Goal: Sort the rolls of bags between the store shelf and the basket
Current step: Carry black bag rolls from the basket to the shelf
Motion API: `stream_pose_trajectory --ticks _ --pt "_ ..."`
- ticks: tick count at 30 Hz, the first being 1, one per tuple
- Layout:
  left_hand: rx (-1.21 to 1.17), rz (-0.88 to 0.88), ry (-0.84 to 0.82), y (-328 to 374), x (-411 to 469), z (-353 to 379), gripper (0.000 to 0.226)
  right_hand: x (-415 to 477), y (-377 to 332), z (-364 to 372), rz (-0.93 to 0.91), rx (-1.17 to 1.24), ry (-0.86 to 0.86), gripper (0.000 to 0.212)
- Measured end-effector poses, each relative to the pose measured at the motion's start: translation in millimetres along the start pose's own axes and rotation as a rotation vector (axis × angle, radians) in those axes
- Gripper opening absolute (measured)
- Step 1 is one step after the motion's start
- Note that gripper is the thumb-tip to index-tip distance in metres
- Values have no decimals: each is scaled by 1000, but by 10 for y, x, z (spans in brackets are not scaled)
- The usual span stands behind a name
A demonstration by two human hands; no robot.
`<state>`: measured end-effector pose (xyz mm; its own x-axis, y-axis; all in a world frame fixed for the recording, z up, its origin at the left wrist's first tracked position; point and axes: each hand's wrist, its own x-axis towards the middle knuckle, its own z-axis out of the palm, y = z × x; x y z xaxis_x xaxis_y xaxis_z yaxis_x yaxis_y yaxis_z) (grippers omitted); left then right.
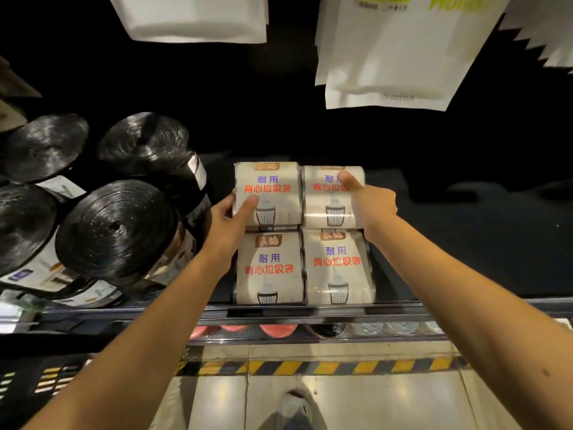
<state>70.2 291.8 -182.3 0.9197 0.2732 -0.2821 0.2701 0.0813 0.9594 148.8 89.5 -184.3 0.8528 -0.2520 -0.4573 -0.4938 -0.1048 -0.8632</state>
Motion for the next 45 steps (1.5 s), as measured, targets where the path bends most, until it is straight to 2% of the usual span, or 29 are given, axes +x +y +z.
stream_pose_trajectory --ticks 3,7,10,16,20,27,30,31,33,36,39,45 --pt "31 50 -42 -33 10 -69 30 23 17 -17 -41 -115 -2 36" --pt "81 57 -8 -70 93 -135 30 30 31 -21 -74 -182 15 43" --pt "108 83 6 -84 96 -141 28 18 23 -14 -89 -220 40 42" --pt "138 118 130 -66 26 29 22 -14 32 30 -109 -261 77 44" --pt "146 54 243 -71 27 138 36 -36 10 62 -85 -249 108 52" --pt "182 38 188 -18 35 96 35 -7 -13 34 -109 -314 85 55" --pt "343 -11 217 124 -26 79 60 -24 -45 12 -138 -356 63 46" --pt "409 1 224 176 -67 64 65 -54 -52 1 -137 -386 69 50" --pt "545 104 189 271 -214 24 59 -186 -70 -24 -157 -494 68 58" --pt "756 205 71 406 -517 -42 40 -574 -62 -64 -267 -714 -31 59" --pt "883 157 -29 599 -912 -99 50 -1057 -61 -127 -396 -827 -61 57" --pt "974 102 -121 762 -1707 -480 56 -1989 -34 -131 -525 -913 -320 54"
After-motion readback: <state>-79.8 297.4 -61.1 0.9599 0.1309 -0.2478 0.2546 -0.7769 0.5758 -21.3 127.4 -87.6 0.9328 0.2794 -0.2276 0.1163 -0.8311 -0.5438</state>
